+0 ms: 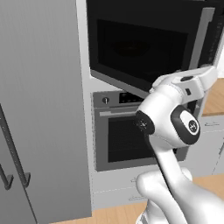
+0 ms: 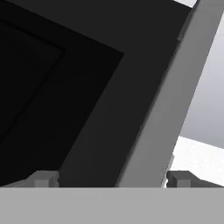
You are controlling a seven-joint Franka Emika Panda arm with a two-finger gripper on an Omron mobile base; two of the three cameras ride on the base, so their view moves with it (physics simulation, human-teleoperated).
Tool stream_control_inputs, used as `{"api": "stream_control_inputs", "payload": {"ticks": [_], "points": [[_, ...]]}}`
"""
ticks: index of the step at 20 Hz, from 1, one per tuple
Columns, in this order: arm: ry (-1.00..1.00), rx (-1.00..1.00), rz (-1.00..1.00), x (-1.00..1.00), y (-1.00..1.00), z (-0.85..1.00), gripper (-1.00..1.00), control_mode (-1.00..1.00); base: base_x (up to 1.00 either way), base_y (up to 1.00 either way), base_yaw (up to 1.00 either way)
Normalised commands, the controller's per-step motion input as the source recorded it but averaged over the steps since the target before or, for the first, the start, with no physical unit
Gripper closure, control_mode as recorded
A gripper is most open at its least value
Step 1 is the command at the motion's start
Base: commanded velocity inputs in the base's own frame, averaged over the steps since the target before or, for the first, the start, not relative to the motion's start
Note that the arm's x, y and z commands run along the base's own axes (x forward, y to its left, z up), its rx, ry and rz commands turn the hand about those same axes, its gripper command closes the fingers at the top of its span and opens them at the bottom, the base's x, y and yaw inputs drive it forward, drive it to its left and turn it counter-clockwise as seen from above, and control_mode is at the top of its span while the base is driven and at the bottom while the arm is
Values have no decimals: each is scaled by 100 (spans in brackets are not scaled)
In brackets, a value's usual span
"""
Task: Open the microwave, place the bowl with waffle inside the microwave, then close the microwave door and turn it on.
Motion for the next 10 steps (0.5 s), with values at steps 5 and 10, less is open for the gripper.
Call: {"api": "stream_control_inputs", "payload": {"ticks": [5,10], "points": [[0,0,0,68,-33,2,-100,-100,0,0,0],[3,0,0,65,-38,2,-100,-100,0,0,0]]}}
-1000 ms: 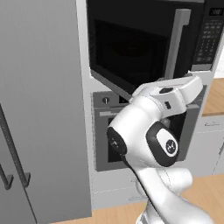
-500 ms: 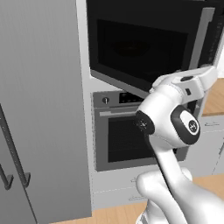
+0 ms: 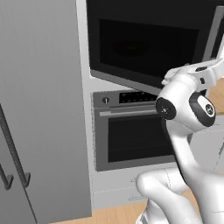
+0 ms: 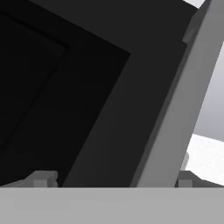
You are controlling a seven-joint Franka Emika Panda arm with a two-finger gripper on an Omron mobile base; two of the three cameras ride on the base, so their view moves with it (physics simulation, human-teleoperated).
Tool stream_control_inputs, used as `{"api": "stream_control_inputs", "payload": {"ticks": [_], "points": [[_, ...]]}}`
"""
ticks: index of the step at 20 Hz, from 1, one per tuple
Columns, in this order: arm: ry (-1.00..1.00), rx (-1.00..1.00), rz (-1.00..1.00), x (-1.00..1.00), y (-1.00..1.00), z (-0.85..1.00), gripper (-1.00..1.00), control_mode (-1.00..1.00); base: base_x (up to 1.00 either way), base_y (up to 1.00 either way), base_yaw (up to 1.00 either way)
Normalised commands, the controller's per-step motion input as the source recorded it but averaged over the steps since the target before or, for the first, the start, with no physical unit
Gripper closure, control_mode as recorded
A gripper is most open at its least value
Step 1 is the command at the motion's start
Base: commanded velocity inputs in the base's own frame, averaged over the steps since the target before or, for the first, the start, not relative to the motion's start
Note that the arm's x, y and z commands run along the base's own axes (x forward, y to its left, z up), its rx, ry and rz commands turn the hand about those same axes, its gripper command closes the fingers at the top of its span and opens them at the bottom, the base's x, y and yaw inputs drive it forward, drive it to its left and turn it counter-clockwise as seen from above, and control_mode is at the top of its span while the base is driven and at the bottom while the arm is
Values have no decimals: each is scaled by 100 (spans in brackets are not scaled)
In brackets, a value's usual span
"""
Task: Open the microwave, place the bowl with waffle inside the microwave, then close the microwave door and turn it on.
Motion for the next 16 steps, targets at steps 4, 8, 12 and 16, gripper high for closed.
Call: {"api": "stream_control_inputs", "payload": {"ticks": [4,8,12,16], "points": [[9,2,2,74,-43,0,-100,-100,0,0,0],[17,0,5,72,-17,21,-100,-100,0,0,0],[20,0,3,73,-11,27,-100,-100,0,0,0],[21,0,2,71,-10,22,-100,-100,0,0,0]]}}
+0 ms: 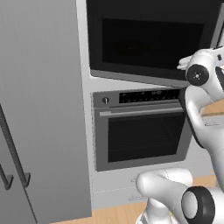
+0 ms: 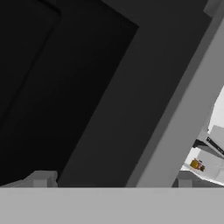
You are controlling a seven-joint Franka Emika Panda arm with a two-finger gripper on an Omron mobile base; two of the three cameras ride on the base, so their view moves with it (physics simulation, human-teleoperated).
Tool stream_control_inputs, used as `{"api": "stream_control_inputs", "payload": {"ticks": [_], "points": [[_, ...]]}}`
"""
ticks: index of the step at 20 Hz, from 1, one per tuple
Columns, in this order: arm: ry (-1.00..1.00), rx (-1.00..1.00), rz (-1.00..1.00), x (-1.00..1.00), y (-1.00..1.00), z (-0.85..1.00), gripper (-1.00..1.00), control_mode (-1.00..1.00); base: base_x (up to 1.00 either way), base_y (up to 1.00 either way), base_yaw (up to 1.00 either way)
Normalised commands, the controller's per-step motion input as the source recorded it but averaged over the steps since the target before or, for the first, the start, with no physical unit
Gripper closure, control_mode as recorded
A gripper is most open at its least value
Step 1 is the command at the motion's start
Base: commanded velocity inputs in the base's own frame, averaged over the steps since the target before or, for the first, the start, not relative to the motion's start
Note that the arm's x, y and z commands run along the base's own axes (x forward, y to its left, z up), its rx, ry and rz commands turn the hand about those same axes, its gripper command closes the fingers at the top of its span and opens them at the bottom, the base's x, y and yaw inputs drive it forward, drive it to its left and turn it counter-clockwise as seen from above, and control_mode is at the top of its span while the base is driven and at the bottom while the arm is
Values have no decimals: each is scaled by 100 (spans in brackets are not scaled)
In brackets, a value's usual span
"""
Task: Open the microwave, place the bowl with waffle inside the microwave, then close the microwave door and turn it on.
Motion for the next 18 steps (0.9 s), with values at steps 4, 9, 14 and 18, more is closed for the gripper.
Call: {"api": "stream_control_inputs", "payload": {"ticks": [4,9,14,18], "points": [[19,0,1,60,-4,14,-100,-100,0,0,0],[13,0,0,58,0,6,-100,-100,0,0,0],[4,0,0,62,-3,3,-100,-100,0,0,0],[0,5,1,68,-1,0,-100,-100,0,0,0]]}}
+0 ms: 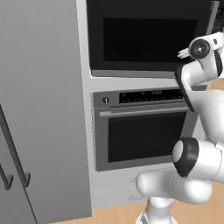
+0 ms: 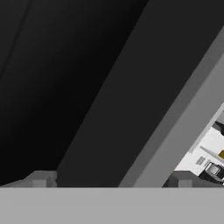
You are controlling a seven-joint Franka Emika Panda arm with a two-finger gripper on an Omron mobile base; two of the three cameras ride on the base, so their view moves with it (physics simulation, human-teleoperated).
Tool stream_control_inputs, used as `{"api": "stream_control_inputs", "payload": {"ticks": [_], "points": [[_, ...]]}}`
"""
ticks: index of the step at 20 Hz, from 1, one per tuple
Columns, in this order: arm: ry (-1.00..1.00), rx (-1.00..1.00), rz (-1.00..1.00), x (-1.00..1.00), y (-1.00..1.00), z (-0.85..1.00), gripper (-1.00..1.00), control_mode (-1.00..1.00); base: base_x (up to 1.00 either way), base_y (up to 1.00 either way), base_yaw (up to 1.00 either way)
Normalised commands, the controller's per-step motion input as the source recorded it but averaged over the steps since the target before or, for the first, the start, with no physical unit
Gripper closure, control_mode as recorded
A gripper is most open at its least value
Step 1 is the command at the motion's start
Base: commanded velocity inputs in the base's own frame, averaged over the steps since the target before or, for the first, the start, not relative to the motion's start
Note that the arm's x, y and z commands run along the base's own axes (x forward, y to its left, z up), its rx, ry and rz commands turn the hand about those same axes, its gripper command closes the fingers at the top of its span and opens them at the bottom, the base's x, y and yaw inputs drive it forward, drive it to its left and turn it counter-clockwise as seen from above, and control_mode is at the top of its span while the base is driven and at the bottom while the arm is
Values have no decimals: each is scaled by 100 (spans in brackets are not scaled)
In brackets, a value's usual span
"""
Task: Open the microwave, place the bowl with waffle inside the microwave, then close the microwave door and turn it on.
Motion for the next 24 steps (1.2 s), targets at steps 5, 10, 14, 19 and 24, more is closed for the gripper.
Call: {"api": "stream_control_inputs", "payload": {"ticks": [5,10,14,19,24], "points": [[0,6,2,71,0,0,-100,-100,0,0,0],[0,2,0,64,0,0,-100,-100,0,0,0],[0,3,1,57,0,0,-100,-100,0,0,0],[0,3,3,47,0,0,-100,-100,0,0,0],[-1,3,1,20,0,0,-100,-100,0,0,0]]}}
